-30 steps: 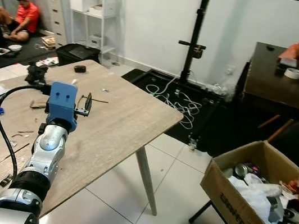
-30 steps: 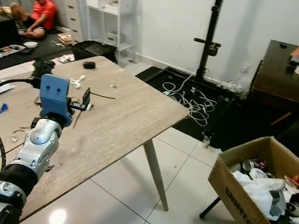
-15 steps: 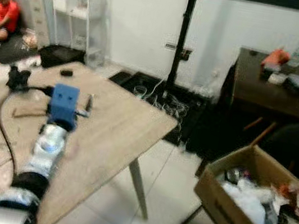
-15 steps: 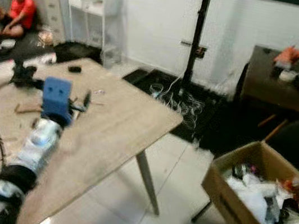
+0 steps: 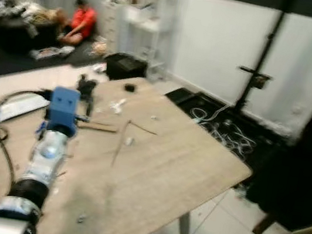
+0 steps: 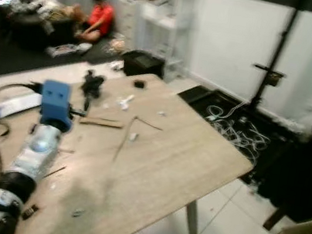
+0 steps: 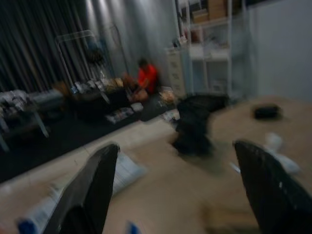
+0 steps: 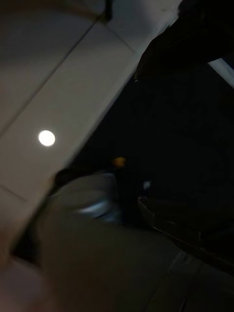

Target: Picking trash to rubbish bin

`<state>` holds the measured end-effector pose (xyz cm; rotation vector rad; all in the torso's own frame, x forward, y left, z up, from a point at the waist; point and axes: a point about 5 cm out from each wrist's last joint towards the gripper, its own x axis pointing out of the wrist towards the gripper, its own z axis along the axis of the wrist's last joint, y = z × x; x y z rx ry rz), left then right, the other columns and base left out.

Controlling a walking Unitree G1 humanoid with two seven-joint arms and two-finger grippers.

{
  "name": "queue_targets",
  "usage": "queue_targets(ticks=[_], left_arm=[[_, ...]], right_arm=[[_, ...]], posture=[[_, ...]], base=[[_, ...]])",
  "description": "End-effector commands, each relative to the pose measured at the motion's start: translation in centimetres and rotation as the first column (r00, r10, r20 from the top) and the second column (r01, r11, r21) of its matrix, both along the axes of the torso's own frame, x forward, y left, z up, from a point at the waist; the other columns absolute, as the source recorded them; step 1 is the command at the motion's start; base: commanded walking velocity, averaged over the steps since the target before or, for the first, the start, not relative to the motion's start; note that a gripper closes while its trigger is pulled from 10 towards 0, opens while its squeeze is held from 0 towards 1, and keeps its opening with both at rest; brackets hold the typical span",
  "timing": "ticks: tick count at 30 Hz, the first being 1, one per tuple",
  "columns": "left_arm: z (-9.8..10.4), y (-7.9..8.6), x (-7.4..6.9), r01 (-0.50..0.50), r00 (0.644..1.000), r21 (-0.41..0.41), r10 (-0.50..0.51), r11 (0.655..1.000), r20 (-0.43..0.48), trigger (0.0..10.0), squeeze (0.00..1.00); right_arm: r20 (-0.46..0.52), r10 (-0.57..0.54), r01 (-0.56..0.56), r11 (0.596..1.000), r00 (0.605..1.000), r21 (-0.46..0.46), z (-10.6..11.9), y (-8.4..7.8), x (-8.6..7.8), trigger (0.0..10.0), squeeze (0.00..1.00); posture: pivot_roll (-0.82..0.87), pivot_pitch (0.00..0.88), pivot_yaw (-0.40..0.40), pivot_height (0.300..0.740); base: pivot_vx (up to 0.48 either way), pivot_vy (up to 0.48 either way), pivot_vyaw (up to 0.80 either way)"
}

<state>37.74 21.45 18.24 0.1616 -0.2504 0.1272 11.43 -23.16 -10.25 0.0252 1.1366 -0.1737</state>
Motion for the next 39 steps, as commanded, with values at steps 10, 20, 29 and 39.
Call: queue_targets(ticks=[10, 20, 29, 39], left_arm=[[0.7, -3.2, 0.2, 0.246, 0.968, 0.050, -0.248, 0.968, 0.029, 10.0, 0.00], [1.3, -5.1, 0.2, 0.388, 0.919, 0.123, -0.394, 0.913, 0.023, 10.0, 0.00], [2.3, -5.4, 1.4, 0.341, 0.938, 0.336, -0.341, 0.878, -0.060, 10.0, 0.00], [4.1, -4.2, 3.3, 0.293, 0.954, 0.545, -0.202, 0.786, -0.223, 10.0, 0.00]], right_arm=[[-0.045, -0.045, 0.043, 0.998, 0.998, -0.035, -0.1, -1.1, -1.3, 10.0, 0.00], [-0.068, -0.074, 0.073, 0.997, 0.995, -0.019, -0.4, -0.7, -2.1, 10.0, 0.00], [-0.076, -0.074, 0.072, 0.997, 0.994, -0.029, -0.7, -0.6, -3.4, 10.0, 0.00], [-0.134, -0.162, 0.157, 0.987, 0.978, -0.043, -1.2, -1.0, -8.1, 10.0, 0.00]], posture=[[-0.16, 0.092, 0.056, 0.740], [-0.16, 0.105, 0.068, 0.740], [-0.19, 0.188, 0.093, 0.740], [-0.28, 0.303, 0.152, 0.740]], base=[[0.000, 0.000, 0.00], [0.000, 0.000, -0.48], [0.000, 0.000, -0.27], [0.000, 0.000, 0.00]])
